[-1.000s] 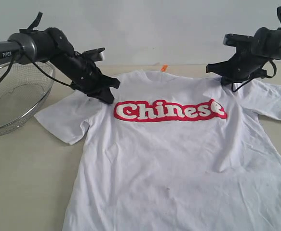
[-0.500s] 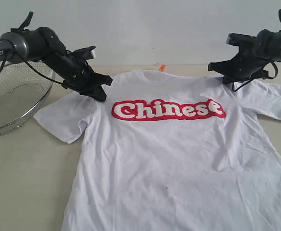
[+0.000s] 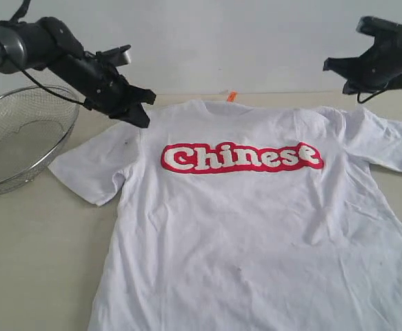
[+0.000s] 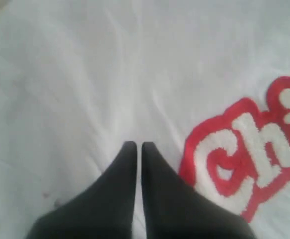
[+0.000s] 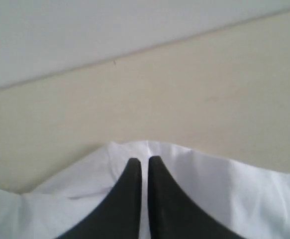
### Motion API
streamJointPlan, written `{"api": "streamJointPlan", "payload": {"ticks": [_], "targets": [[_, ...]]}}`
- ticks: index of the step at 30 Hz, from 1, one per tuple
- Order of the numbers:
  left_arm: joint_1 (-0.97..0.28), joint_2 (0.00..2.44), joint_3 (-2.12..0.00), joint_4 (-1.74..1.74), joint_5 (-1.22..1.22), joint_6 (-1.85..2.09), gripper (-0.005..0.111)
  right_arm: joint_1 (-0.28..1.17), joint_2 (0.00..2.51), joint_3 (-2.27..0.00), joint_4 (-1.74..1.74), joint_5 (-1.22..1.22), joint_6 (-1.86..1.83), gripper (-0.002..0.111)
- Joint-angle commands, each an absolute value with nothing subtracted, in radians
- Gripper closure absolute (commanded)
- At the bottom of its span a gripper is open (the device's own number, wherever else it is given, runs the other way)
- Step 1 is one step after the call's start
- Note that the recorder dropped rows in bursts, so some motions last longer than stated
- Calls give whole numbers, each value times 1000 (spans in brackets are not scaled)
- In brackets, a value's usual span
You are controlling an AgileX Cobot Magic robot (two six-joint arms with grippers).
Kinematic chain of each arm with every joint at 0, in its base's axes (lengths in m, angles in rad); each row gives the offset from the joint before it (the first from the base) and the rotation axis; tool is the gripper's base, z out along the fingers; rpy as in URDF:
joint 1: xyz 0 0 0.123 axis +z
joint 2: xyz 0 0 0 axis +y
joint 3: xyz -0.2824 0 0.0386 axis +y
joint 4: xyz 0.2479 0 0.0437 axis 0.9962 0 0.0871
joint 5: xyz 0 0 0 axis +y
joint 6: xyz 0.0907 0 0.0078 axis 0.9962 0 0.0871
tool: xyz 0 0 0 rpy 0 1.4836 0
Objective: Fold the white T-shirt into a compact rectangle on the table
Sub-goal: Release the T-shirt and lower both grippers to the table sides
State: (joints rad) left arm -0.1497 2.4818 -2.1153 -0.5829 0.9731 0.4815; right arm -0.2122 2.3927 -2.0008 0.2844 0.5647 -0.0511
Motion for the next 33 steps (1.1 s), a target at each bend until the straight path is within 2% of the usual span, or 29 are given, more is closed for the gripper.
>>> {"api": "streamJointPlan", "payload": {"ticks": [1,4,6,12,16,18,24,33], "targets": [[-147,2404,-2118,-594,1108,482,102,-254,2287,-2006,290,648,-43,108],[-145,2347,-2081,-642,1147,473,102,-313,2234,-1991,331,753,-34,108],[-143,2284,-1985,-646,1128,471,102,-357,2202,-1936,390,836,-73,108],[-141,1973,-1485,-686,994,507,102,-409,1918,-1474,653,772,-266,108],[-141,1680,-1140,-843,887,582,102,-409,1686,-1174,795,739,-324,108],[-141,1580,-1042,-929,889,630,102,-405,1598,-1059,929,733,-422,108],[-177,1318,-806,-1039,880,674,102,-276,1393,-808,1035,686,-570,108],[-210,1033,-512,-1129,875,674,102,-79,1235,-591,1027,629,-596,108]]}}
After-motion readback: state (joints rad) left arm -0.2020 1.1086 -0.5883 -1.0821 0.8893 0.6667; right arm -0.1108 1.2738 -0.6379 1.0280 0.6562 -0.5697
